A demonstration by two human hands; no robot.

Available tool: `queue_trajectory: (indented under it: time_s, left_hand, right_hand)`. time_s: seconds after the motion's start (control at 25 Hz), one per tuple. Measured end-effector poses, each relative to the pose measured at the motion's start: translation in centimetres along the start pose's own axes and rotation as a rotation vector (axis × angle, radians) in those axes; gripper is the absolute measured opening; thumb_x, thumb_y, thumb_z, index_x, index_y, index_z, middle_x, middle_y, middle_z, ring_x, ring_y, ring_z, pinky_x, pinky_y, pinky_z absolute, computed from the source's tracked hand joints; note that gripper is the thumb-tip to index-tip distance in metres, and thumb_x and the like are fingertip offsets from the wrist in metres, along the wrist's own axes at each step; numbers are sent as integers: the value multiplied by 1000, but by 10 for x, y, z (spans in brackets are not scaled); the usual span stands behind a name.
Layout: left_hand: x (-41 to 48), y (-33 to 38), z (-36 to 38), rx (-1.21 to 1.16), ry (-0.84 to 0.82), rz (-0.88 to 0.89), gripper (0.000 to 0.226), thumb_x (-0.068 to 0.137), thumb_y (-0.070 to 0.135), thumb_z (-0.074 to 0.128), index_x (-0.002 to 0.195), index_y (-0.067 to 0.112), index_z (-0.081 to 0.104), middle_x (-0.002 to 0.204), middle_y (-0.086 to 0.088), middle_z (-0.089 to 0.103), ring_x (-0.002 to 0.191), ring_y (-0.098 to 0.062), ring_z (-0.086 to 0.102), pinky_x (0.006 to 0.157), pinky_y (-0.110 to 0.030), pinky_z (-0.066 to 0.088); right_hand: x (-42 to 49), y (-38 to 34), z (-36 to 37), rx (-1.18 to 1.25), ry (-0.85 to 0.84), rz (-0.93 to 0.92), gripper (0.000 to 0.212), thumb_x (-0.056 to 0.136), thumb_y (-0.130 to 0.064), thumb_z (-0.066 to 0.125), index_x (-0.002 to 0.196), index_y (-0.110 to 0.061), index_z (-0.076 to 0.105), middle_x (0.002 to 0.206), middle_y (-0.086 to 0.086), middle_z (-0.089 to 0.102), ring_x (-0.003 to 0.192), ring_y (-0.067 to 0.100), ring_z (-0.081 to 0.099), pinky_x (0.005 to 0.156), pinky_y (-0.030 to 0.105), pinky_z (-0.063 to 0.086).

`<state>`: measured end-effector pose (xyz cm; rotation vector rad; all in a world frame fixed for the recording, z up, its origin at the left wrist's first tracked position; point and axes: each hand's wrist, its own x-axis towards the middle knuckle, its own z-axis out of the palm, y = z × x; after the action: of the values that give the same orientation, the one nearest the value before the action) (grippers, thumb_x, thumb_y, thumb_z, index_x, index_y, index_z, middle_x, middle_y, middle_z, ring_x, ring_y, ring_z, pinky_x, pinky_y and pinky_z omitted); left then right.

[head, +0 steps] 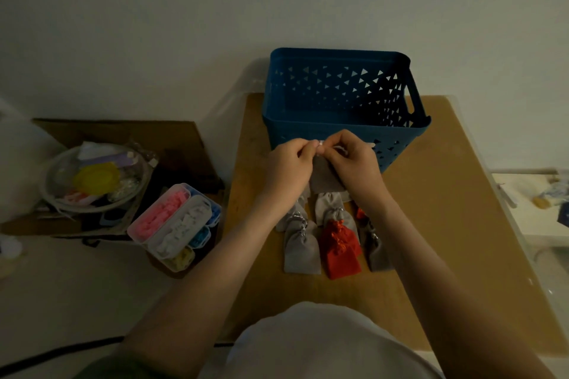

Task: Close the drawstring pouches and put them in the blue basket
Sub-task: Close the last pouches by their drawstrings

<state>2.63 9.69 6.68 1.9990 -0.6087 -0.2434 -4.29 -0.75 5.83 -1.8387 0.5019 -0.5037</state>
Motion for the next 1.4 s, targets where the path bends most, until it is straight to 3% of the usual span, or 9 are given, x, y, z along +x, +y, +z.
queue_trajectory:
  time_s: [0.12, 0.2, 0.44, 0.56, 0.72, 0.88, 1.0, 1.2, 1.4]
  left_hand:
    - [1, -5, -3, -95, -91, -23, 28, 98, 22, 49, 90, 7, 72, 88, -13, 70, 84, -25, 65, 78, -45, 51]
    - [3, -7, -8, -113, -166, -30, 32, 98, 25, 49, 88, 3, 70, 85, -20, 67, 82, -32, 64, 77, -50, 49]
    - [8, -4, -17, -38, -342, -32, 26, 95, 32, 52, 87, 13, 68, 83, -15, 66, 79, -26, 62, 74, -46, 49]
    - [6, -6, -13, -26, -284, 32, 13, 90, 28, 62, 84, 18, 65, 74, 5, 62, 73, -10, 59, 72, -37, 48]
    - [9, -11, -5, -58, -233, 34, 7, 86, 25, 67, 80, 21, 67, 73, 7, 65, 72, -11, 60, 74, -41, 49]
    - [3, -15, 2, -286, -182, -115, 9, 86, 20, 67, 89, 13, 72, 85, -3, 70, 82, -16, 65, 77, -35, 52]
    - [1, -14, 1, -536, -74, -265, 12, 91, 17, 61, 85, 12, 70, 78, -1, 68, 73, -9, 63, 67, -24, 51]
    - [12, -4, -13, -996, -219, -370, 21, 97, 15, 47, 86, 6, 62, 62, 8, 60, 40, -2, 36, 38, -13, 26]
    - [12, -1, -18, -731, -359, -333, 20, 98, 13, 47, 101, 8, 66, 76, 0, 56, 41, 0, 43, 38, -11, 30]
  right_hand:
    - [1, -2, -3, -69, 35, -47, 13, 85, -13, 69, 88, -9, 56, 76, -9, 59, 68, -7, 55, 64, 10, 41]
    - [4, -2, -4, -124, 2, -122, 13, 85, -10, 69, 89, -13, 57, 78, -9, 59, 70, -5, 55, 66, 10, 41]
    - [5, 3, -3, -207, 10, -255, 13, 84, 1, 62, 85, -12, 60, 84, -15, 55, 81, 11, 58, 74, 20, 45]
    - [7, 2, -3, -244, 6, -269, 9, 84, 2, 60, 84, -7, 60, 80, -13, 56, 79, 12, 57, 71, 22, 45]
    - [8, 3, -9, -277, 12, -250, 6, 86, -2, 62, 85, -8, 61, 82, -3, 61, 78, 10, 57, 69, 14, 42]
    - [7, 3, -5, -343, -61, -248, 5, 91, -2, 55, 91, -1, 60, 87, 0, 57, 80, 10, 51, 69, 7, 38]
    - [11, 11, -10, -515, -105, -351, 12, 87, 6, 55, 95, 1, 63, 89, 11, 59, 79, 19, 54, 69, 18, 40]
    - [9, 18, -15, -571, -143, -132, 13, 90, 5, 46, 86, 0, 57, 81, 12, 58, 74, 29, 54, 66, 39, 40]
    - [13, 3, -25, -154, -148, 211, 31, 99, -21, 47, 74, -6, 57, 69, 6, 55, 67, 19, 50, 70, 38, 39]
